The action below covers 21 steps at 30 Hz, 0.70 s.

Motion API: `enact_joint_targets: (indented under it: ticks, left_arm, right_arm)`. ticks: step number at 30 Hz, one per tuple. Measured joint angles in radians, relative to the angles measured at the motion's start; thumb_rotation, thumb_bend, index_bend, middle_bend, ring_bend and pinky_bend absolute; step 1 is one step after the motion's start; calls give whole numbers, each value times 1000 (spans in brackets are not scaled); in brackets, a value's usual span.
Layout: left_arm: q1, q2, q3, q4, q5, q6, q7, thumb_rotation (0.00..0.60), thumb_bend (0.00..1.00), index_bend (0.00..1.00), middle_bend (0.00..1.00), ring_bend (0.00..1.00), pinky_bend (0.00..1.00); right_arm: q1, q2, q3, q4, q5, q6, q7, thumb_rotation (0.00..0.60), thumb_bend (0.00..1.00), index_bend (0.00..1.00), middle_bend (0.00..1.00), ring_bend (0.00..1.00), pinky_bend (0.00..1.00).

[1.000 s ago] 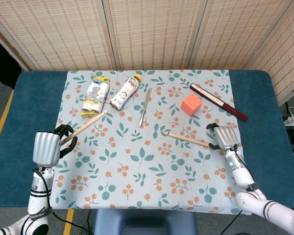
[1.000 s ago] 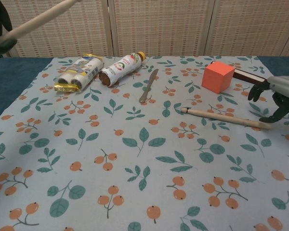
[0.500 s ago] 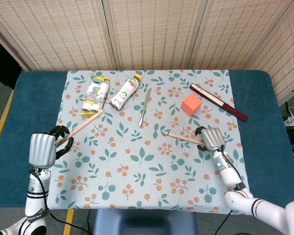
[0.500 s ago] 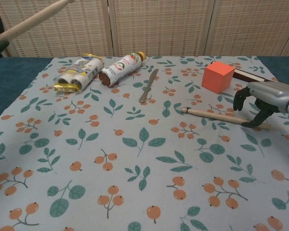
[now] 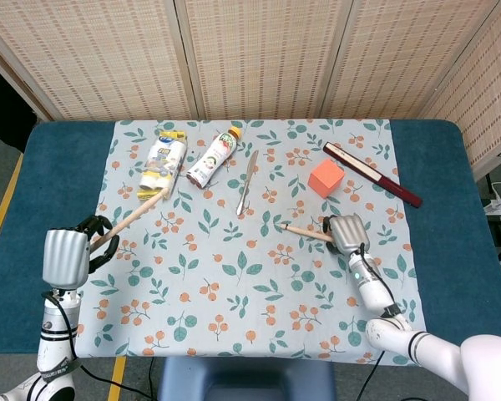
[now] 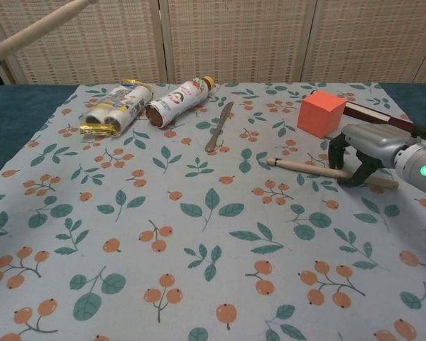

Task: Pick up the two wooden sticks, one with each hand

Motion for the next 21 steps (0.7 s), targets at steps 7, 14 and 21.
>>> enact_joint_targets:
  ticks: [7, 14, 21]
  left_arm:
    - [10, 19, -8, -5, -10, 6, -17, 600, 442, 686, 856, 1000, 1000]
    - [12, 25, -3, 1, -8, -1, -30, 600, 443, 687, 856, 1000, 1000]
    - [14, 21, 3, 5, -8, -5, -29, 600, 443, 687, 856, 1000, 1000]
  right_arm:
    - [4, 3, -4, 5, 34, -13, -42, 600, 281, 533, 461, 883, 1000]
    - [11, 16, -5, 0, 68, -37, -71, 600, 590, 566, 486, 884, 1000]
    - [12, 41, -4, -26, 76, -35, -65, 600, 824, 624, 535, 884, 1000]
